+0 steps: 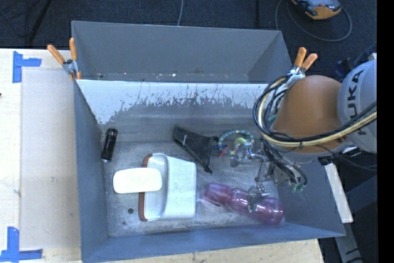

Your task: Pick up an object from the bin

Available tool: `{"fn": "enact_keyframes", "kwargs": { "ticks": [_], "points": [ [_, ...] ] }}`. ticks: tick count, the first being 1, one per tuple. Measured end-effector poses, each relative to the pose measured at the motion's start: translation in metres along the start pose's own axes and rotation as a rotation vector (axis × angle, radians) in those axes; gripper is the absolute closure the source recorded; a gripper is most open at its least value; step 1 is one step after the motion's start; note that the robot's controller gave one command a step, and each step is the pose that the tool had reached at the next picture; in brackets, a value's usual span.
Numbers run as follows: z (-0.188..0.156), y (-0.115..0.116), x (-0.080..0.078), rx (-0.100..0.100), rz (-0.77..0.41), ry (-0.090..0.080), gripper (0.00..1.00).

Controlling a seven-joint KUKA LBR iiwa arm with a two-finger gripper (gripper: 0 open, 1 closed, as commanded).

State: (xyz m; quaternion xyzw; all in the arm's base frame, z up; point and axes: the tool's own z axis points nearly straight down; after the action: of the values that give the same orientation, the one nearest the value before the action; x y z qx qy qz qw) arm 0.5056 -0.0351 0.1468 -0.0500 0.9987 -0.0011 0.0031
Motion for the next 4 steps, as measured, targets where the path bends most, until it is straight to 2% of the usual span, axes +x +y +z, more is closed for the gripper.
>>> {"fn": "enact_keyframes", "kwargs": {
  "ticks": [1,2,3,4],
  "points": [
    [0.027,-0.003,0.01,-0.007,-0.29,0.008,0.0],
    [0.052,0.025,0.019,-0.001,-0.212,0.007,0.0],
    [0.074,0.02,0.015,-0.007,-0.388,0.001,1.0],
    [0.074,0.02,0.015,-0.007,-0.389,0.001,1.0]
  ]
}}
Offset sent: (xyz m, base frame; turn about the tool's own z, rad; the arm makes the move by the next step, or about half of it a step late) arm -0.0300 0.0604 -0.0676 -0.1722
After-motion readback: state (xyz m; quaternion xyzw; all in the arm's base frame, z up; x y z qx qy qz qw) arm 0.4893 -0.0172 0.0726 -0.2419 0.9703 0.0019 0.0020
